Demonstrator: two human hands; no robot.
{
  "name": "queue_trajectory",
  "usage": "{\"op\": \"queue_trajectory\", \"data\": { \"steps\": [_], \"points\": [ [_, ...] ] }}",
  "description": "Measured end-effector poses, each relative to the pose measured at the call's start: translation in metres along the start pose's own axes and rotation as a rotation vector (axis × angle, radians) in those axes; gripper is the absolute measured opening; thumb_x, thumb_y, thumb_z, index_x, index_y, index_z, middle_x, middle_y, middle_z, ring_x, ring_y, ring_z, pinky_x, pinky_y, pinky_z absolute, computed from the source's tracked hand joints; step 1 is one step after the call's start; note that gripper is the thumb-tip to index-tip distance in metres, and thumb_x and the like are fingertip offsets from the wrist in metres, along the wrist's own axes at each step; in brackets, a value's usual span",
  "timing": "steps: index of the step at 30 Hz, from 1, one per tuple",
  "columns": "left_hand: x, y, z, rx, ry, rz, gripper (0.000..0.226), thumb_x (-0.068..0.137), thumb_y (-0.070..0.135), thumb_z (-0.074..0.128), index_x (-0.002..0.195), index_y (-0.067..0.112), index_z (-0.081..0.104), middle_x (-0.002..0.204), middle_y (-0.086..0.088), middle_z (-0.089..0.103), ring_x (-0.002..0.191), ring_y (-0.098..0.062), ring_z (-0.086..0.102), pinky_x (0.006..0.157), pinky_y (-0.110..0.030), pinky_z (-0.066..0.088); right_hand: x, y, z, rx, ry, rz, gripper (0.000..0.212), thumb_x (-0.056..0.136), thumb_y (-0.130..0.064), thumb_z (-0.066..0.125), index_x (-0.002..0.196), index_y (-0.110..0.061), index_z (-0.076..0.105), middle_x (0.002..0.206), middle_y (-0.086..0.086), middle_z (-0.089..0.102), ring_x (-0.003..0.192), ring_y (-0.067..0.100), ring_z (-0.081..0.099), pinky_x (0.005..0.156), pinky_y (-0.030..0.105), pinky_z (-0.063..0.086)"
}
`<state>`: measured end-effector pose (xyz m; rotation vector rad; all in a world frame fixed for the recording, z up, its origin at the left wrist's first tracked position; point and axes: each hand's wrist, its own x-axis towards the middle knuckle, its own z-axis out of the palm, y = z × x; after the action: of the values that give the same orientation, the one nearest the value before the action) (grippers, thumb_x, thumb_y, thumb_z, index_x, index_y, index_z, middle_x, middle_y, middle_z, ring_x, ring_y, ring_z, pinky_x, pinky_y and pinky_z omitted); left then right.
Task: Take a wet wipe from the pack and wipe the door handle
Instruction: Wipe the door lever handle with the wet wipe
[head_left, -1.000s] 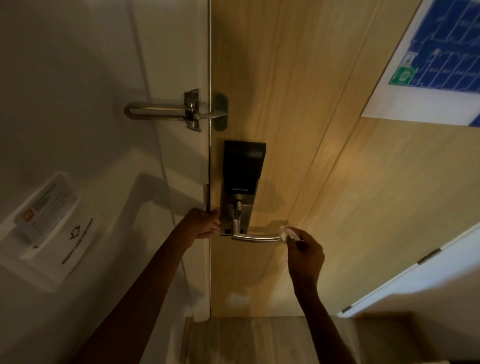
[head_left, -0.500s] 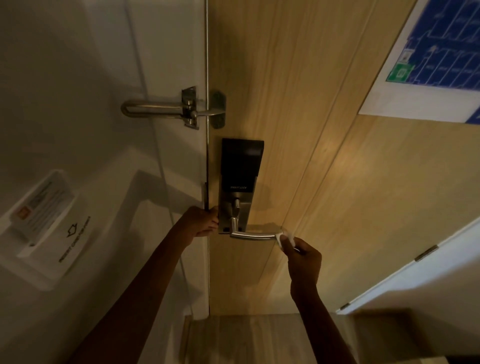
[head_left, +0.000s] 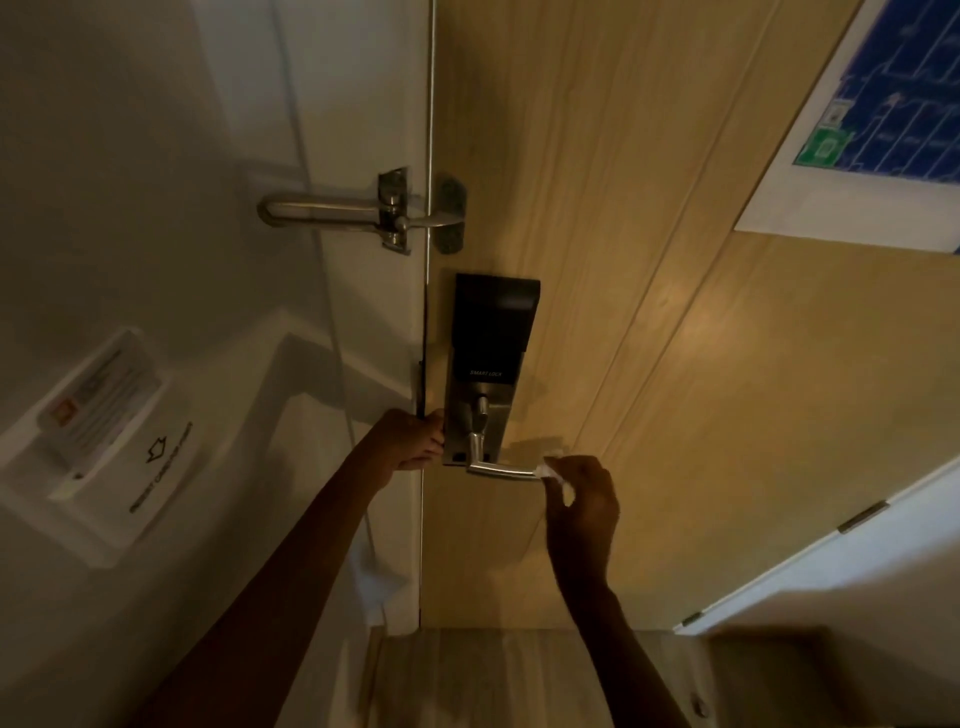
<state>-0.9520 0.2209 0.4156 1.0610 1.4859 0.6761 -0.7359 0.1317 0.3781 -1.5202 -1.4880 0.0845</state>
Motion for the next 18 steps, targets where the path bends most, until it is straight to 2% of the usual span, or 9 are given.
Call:
{"op": "queue_trajectory", "data": {
  "steps": [3, 5, 7, 9, 11, 13, 14, 16, 18],
  "points": [
    [-0.002, 0.001, -0.001, -0.020, -0.019, -0.004, 0.050, 0.093, 0.043, 0.053, 0.112, -0.002, 0.062, 0.115, -0.021, 0.068, 0.086, -0.018, 0.069, 0.067, -0.020, 0.056, -0.013, -0.016, 0.019, -0.170, -0.120, -0.187, 0.021, 0.088, -0.018, 0.055, 0.103, -0.013, 0.070, 0.101, 0.007, 0.066, 0.093, 0.023, 0.058, 0.080, 0.024, 0.043],
    [-0.005, 0.002, 0.000, -0.040, -0.021, -0.001, 0.050, 0.094, 0.041, 0.052, 0.113, -0.004, 0.062, 0.114, -0.022, 0.068, 0.087, -0.018, 0.069, 0.064, -0.018, 0.056, -0.012, -0.009, 0.013, -0.201, -0.130, -0.253, 0.022, 0.088, -0.019, 0.055, 0.103, -0.013, 0.069, 0.103, 0.007, 0.067, 0.096, 0.023, 0.059, 0.084, 0.028, 0.041],
    [-0.007, 0.003, 0.001, -0.047, -0.009, 0.005, 0.050, 0.094, 0.039, 0.052, 0.113, -0.005, 0.062, 0.113, -0.022, 0.068, 0.092, -0.019, 0.070, 0.059, -0.015, 0.056, 0.001, 0.009, -0.004, -0.215, -0.102, -0.163, 0.015, 0.088, -0.014, 0.063, 0.101, -0.018, 0.069, 0.102, 0.004, 0.069, 0.097, 0.024, 0.061, 0.087, 0.033, 0.042],
    [-0.008, 0.003, 0.001, -0.044, 0.003, 0.010, 0.049, 0.094, 0.040, 0.054, 0.112, -0.005, 0.063, 0.112, -0.020, 0.069, 0.094, -0.022, 0.070, 0.057, -0.014, 0.056, 0.010, 0.021, -0.017, -0.201, -0.043, -0.024, 0.018, 0.084, -0.009, 0.068, 0.099, -0.019, 0.070, 0.101, 0.003, 0.070, 0.097, 0.024, 0.062, 0.086, 0.039, 0.045],
    [-0.009, 0.003, 0.000, -0.040, 0.007, 0.015, 0.047, 0.093, 0.039, 0.054, 0.111, -0.004, 0.063, 0.113, -0.020, 0.069, 0.098, -0.024, 0.070, 0.059, -0.015, 0.056, 0.009, 0.011, -0.009, -0.176, -0.023, -0.040, 0.016, 0.085, -0.007, 0.064, 0.098, -0.014, 0.070, 0.103, 0.006, 0.070, 0.100, 0.024, 0.061, 0.094, 0.033, 0.042],
    [-0.009, 0.002, 0.000, -0.030, 0.002, 0.031, 0.046, 0.094, 0.039, 0.053, 0.110, -0.003, 0.063, 0.113, -0.021, 0.069, 0.098, -0.025, 0.070, 0.061, -0.016, 0.056, -0.001, -0.012, 0.013, -0.156, -0.109, -0.112, 0.021, 0.090, -0.014, 0.054, 0.104, -0.010, 0.069, 0.108, 0.008, 0.070, 0.106, 0.020, 0.060, 0.104, 0.017, 0.027],
    [-0.010, 0.003, 0.000, -0.030, 0.000, 0.035, 0.046, 0.094, 0.038, 0.052, 0.110, -0.003, 0.063, 0.113, -0.021, 0.069, 0.097, -0.024, 0.070, 0.060, -0.016, 0.056, -0.007, -0.022, 0.023, -0.148, -0.163, -0.140, 0.023, 0.091, -0.016, 0.053, 0.108, -0.011, 0.068, 0.110, 0.008, 0.070, 0.109, 0.020, 0.059, 0.105, 0.014, 0.023],
    [-0.012, 0.004, 0.000, -0.035, 0.004, 0.042, 0.047, 0.095, 0.039, 0.052, 0.110, -0.004, 0.063, 0.112, -0.022, 0.069, 0.093, -0.023, 0.069, 0.059, -0.016, 0.056, -0.008, -0.033, 0.027, -0.135, -0.248, -0.156, 0.023, 0.088, -0.018, 0.060, 0.110, -0.015, 0.067, 0.111, 0.004, 0.069, 0.110, 0.020, 0.059, 0.103, 0.021, 0.026],
    [-0.012, 0.004, 0.000, -0.038, 0.012, 0.051, 0.047, 0.095, 0.038, 0.052, 0.110, -0.004, 0.063, 0.111, -0.022, 0.069, 0.093, -0.024, 0.069, 0.069, -0.023, 0.056, 0.001, -0.028, 0.015, -0.168, -0.270, -0.168, 0.020, 0.086, -0.025, 0.067, 0.106, -0.020, 0.069, 0.107, -0.002, 0.071, 0.104, 0.015, 0.061, 0.100, 0.031, 0.035]
  ]
}}
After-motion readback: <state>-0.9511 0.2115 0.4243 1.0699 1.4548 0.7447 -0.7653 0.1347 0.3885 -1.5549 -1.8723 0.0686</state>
